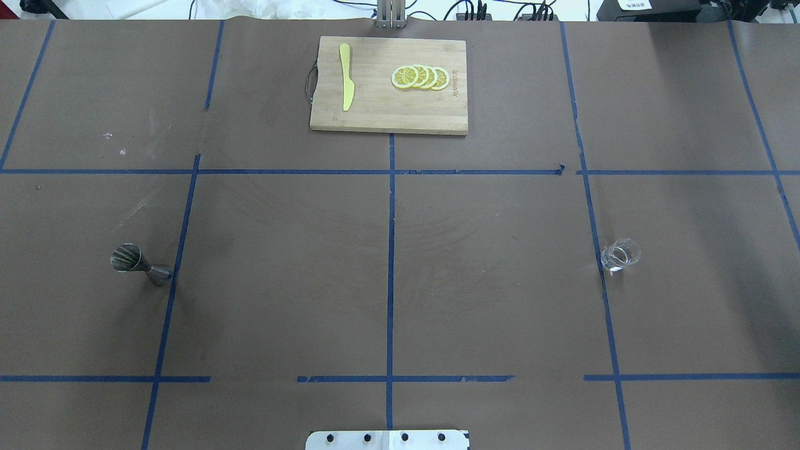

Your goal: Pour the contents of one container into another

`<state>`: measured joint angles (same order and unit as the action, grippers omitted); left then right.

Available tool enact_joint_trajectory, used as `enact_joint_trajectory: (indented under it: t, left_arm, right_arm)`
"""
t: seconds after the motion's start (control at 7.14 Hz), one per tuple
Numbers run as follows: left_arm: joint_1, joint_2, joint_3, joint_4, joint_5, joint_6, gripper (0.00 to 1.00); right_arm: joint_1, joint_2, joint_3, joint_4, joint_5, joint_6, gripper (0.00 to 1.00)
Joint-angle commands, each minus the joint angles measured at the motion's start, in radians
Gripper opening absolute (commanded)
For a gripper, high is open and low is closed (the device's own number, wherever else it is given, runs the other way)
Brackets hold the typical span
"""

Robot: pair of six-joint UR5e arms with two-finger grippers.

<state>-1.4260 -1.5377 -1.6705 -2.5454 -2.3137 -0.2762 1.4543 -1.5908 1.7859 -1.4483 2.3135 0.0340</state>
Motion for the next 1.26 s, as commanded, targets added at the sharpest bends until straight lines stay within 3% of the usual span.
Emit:
enact_joint_trajectory:
  t: [0.0, 0.14, 0.28, 0.7, 1.12]
  left_arm:
    - [0.143, 0.146, -0.14, -0.218, 0.217, -0.299, 1.0]
    - [0.229, 0.224, -0.223, -0.263, 0.37, -0.36, 1.0]
    - [0.31, 0.287, -0.241, -0.359, 0.522, -0.385, 1.0]
    - [0.528, 0.313, -0.242, -0.49, 0.847, -0.432, 1.0]
    - [0.96, 0.326, -0.239, -0.518, 1.382, -0.48, 1.0]
  right_arm:
    - [0.0, -0.002, 0.0, 0.0, 0.012, 0.0, 1.0]
    - [0.0, -0.003, 0.0, 0.0, 0.015, 0.001, 1.0]
    - [0.0, -0.006, -0.002, 0.0, 0.023, 0.001, 1.0]
    - [0.0, -0.011, 0.003, 0.0, 0.026, 0.001, 1.0]
    - [0.0, -0.012, 0.001, 0.0, 0.024, 0.001, 1.0]
